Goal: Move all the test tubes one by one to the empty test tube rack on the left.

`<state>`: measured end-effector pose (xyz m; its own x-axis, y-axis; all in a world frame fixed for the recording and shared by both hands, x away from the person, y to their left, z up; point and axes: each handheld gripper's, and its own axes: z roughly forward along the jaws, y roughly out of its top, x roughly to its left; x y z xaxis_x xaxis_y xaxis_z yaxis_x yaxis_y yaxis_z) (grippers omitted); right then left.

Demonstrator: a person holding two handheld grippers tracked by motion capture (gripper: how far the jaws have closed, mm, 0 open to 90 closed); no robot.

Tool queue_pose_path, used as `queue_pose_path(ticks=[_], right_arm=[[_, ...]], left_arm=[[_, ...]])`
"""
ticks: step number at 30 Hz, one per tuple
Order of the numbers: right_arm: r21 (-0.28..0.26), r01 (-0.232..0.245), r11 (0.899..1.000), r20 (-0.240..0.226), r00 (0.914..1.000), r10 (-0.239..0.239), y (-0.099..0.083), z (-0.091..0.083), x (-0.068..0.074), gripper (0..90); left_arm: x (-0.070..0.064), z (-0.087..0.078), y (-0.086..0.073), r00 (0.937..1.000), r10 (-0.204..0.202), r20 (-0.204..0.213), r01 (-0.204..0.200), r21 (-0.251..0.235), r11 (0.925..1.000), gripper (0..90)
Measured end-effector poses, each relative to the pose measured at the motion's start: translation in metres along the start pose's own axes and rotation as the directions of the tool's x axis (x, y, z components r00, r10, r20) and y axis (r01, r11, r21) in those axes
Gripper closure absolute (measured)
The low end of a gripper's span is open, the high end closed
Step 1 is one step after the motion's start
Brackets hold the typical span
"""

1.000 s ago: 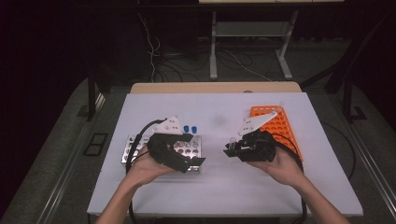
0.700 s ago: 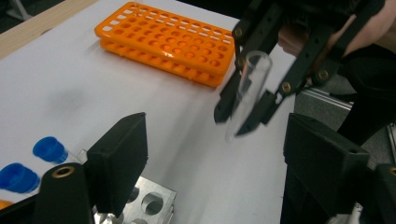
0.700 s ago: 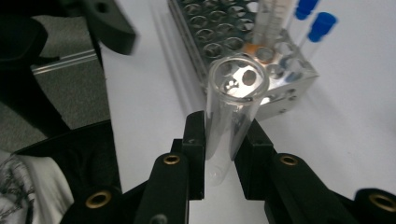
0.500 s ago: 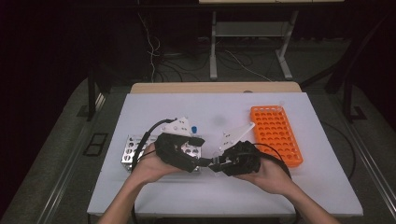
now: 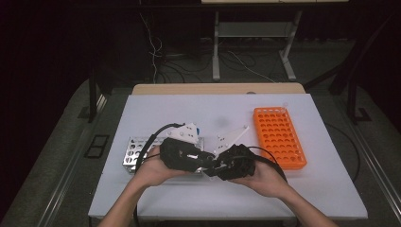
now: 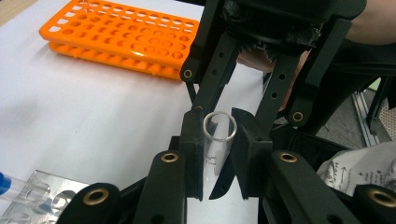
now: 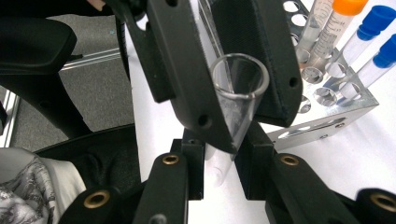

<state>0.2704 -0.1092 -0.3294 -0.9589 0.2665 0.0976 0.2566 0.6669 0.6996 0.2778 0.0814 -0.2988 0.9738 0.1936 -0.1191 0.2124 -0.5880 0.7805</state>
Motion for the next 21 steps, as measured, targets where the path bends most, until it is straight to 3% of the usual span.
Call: queue_pose_path(ticks=[5, 10, 16, 21], right_arm=[[-0.003, -0.012, 1.0, 0.017, 0.9998, 0.012, -0.003, -0.005, -0.003, 58.5], [-0.035, -0.048, 0.998, 0.066, 0.9966, 0.05, -0.012, -0.02, -0.013, 47.6], [-0.067, -0.098, 0.993, 0.123, 0.9867, 0.105, -0.028, -0.04, -0.025, 35.4], [-0.085, -0.144, 0.986, 0.158, 0.9751, 0.156, -0.039, -0.053, -0.031, 19.3]], left_arm=[[0.004, -0.012, -0.002, 0.9995, -0.022, -0.024, 0.023, 0.014, 0.9996, 74.7], [0.011, -0.028, -0.008, 0.996, -0.052, -0.073, 0.053, 0.019, 0.9984, 74.7], [0.019, -0.046, -0.015, 0.9893, -0.072, -0.127, 0.075, 0.018, 0.9971, 74.7], [0.027, -0.06, -0.018, 0.9808, -0.093, -0.172, 0.097, 0.018, 0.9951, 74.7]])
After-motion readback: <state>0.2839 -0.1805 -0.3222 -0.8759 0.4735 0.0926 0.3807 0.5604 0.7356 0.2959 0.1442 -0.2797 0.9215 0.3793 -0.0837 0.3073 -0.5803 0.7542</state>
